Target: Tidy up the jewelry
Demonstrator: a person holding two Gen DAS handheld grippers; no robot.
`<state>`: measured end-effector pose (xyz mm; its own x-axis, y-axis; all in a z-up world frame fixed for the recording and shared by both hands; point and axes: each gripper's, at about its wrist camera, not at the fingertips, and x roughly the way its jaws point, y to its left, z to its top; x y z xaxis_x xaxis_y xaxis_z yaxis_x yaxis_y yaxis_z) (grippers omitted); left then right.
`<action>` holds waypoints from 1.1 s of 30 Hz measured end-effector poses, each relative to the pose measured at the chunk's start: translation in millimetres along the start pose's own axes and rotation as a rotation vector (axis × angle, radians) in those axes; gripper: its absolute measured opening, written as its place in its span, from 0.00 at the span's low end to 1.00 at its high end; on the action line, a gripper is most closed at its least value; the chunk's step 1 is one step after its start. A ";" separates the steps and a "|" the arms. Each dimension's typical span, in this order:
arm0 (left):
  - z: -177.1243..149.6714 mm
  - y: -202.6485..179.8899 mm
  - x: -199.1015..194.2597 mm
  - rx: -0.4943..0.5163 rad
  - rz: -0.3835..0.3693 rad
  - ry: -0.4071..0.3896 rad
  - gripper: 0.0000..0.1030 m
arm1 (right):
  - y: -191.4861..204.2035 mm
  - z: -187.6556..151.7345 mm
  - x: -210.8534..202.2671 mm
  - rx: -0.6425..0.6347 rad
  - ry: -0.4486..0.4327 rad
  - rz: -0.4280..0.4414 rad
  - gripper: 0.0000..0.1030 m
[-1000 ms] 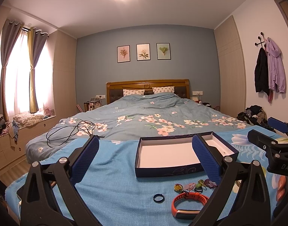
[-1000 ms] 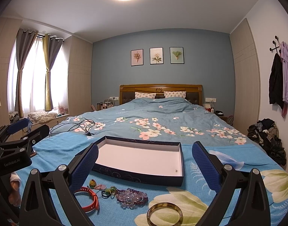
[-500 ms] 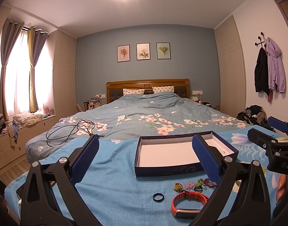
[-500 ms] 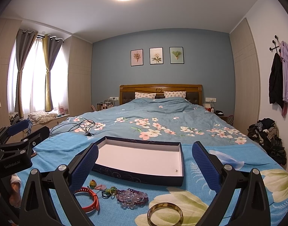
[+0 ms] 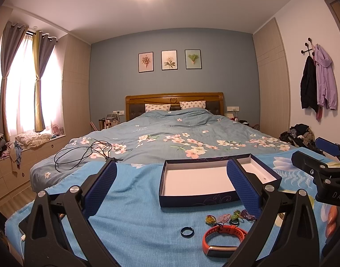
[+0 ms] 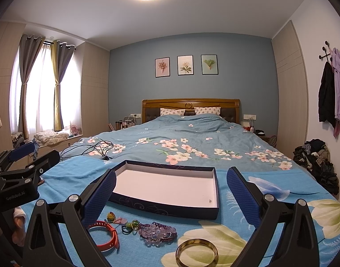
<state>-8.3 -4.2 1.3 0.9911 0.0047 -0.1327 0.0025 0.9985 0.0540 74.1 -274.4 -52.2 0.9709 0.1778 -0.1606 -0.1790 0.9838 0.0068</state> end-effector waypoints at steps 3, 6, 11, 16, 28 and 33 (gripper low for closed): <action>-0.1 0.1 0.1 -0.002 0.000 0.000 0.94 | -1.1 -0.3 2.3 0.001 0.001 0.002 0.93; 0.0 0.1 -0.1 -0.001 0.001 0.001 0.94 | -0.1 -1.2 5.0 0.002 0.004 0.004 0.93; -0.4 0.1 0.4 -0.001 0.000 0.002 0.94 | -1.1 -1.3 4.3 0.001 0.004 0.002 0.93; -0.4 0.1 0.4 0.000 0.000 0.003 0.94 | -1.1 -1.3 4.3 0.002 0.005 0.004 0.93; -3.4 -0.3 0.3 0.000 -0.001 0.004 0.94 | -0.2 -2.1 6.6 0.004 0.008 0.005 0.93; -3.2 -0.3 0.7 0.000 -0.001 0.006 0.94 | -0.4 -2.2 5.9 0.003 0.008 0.004 0.93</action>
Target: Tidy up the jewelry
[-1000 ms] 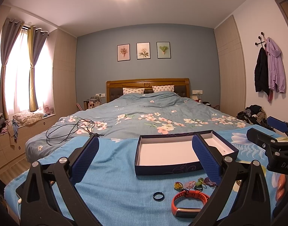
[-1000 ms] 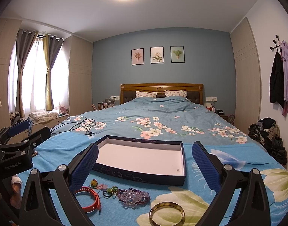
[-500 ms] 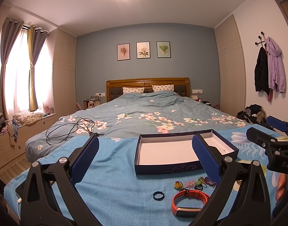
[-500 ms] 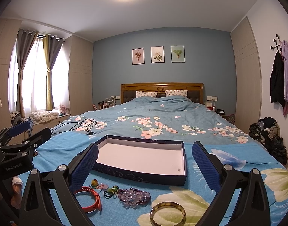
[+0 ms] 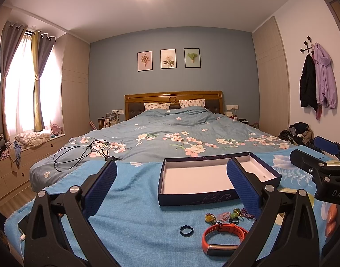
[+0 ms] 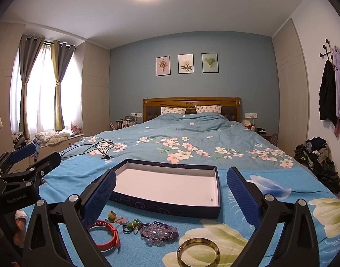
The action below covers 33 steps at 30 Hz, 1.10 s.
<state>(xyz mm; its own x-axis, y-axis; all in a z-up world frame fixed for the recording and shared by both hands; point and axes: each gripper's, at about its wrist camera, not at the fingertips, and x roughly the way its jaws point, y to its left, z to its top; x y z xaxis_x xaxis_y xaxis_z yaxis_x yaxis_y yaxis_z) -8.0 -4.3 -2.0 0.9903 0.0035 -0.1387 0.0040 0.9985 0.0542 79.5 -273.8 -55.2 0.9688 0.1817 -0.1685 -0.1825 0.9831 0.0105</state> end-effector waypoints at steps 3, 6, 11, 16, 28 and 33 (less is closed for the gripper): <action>0.1 -0.1 -0.2 -0.001 0.001 -0.002 0.94 | 0.2 -0.2 0.8 0.002 0.000 0.002 0.93; -0.2 -0.3 -0.2 0.000 0.000 0.000 0.94 | 0.5 -0.9 2.8 0.002 0.000 0.004 0.93; -2.4 -0.6 0.4 0.001 -0.003 0.003 0.94 | -1.3 -1.4 4.2 0.009 0.004 0.008 0.93; -4.6 -0.3 1.8 0.003 -0.006 0.008 0.94 | -3.8 -1.5 4.6 0.014 0.012 0.012 0.93; -6.9 1.2 5.4 0.004 -0.013 0.019 0.94 | -9.0 -2.8 4.9 0.025 0.029 0.026 0.93; -8.5 5.4 11.1 0.008 -0.036 0.057 0.95 | -14.0 -3.0 7.2 -0.005 0.088 0.044 0.93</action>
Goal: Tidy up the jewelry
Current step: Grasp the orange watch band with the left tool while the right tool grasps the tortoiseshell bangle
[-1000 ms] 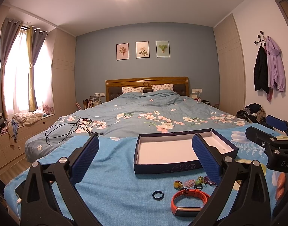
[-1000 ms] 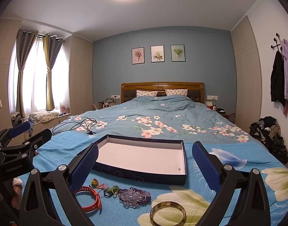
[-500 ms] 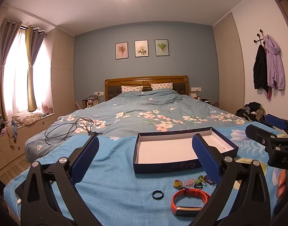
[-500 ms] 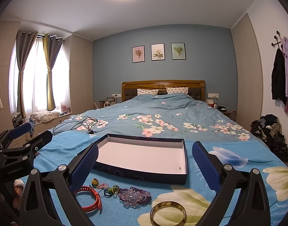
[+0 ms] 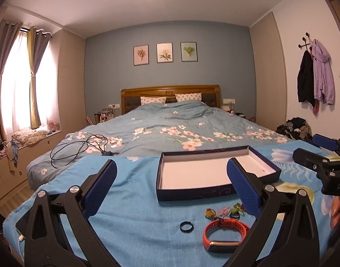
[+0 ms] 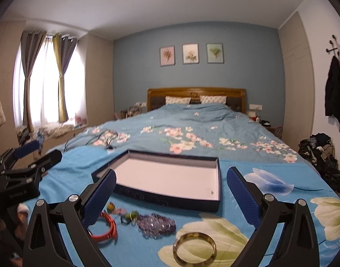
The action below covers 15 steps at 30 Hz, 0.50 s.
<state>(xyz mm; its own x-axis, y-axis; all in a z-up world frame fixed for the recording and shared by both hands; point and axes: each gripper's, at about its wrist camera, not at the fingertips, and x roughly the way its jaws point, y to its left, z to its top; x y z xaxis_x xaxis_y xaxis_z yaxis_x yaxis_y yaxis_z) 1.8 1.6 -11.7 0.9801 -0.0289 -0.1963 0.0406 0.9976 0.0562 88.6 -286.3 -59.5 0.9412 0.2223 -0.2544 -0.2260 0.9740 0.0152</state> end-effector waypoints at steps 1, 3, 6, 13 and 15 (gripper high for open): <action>-2.3 2.1 2.4 0.006 -0.012 0.020 0.94 | -2.8 -1.1 2.4 -0.007 0.033 0.005 0.93; -5.2 3.5 7.8 0.014 -0.031 0.051 0.94 | -9.7 -5.7 8.8 -0.025 0.113 0.002 0.93; -13.4 6.7 19.0 0.030 -0.074 0.131 0.94 | -19.4 -15.2 16.8 -0.036 0.210 -0.009 0.89; -32.3 1.5 51.0 0.088 -0.228 0.322 0.77 | -53.8 -41.7 36.0 0.059 0.426 0.011 0.67; -39.5 -4.3 59.2 0.117 -0.271 0.365 0.71 | -57.1 -44.5 39.1 0.068 0.460 0.025 0.61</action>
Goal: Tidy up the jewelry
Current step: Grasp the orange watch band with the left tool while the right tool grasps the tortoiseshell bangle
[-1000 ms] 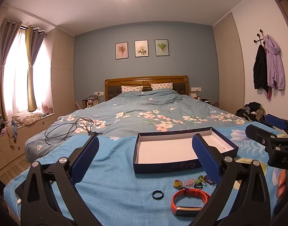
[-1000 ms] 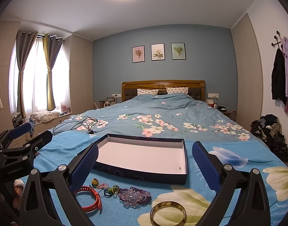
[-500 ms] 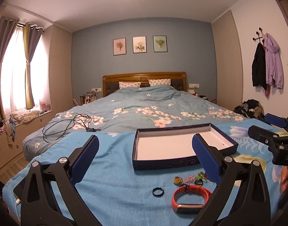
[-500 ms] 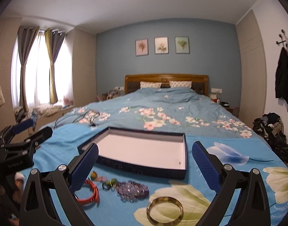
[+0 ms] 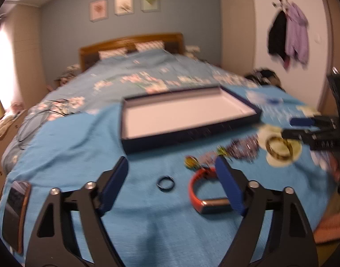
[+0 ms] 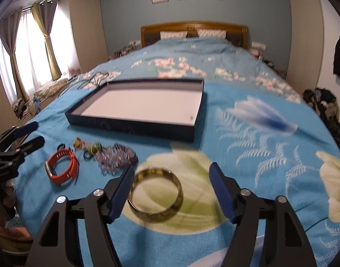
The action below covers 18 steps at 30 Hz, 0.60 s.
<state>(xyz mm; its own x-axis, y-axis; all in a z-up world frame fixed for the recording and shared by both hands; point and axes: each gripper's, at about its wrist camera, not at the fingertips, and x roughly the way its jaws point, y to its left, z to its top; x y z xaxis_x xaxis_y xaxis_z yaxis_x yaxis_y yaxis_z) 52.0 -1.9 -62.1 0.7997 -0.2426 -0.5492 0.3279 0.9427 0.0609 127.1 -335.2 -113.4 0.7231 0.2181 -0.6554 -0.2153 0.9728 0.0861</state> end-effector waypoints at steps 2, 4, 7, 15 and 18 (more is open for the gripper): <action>-2.0 -6.6 8.1 0.038 -0.041 0.038 0.65 | -1.8 -3.2 2.8 0.004 0.028 0.018 0.58; -1.7 -12.9 15.0 0.073 -0.078 0.078 0.56 | -2.0 -6.6 4.8 -0.001 0.051 0.033 0.54; -2.3 -20.1 26.3 0.110 -0.129 0.138 0.43 | -4.0 -7.9 9.6 -0.002 0.082 0.051 0.43; 2.6 -26.5 46.0 0.166 -0.217 0.222 0.35 | -7.8 -5.0 19.3 0.006 0.125 0.065 0.22; 4.4 -24.9 52.7 0.178 -0.225 0.252 0.28 | -9.3 -4.0 20.2 0.005 0.129 0.062 0.14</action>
<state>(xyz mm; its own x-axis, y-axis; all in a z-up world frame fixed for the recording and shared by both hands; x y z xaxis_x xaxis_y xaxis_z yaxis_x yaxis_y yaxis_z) 88.2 -39.1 -88.9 0.5562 -0.3544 -0.7517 0.5815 0.8122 0.0474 141.1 -340.2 -130.5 0.6183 0.2666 -0.7393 -0.2538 0.9581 0.1332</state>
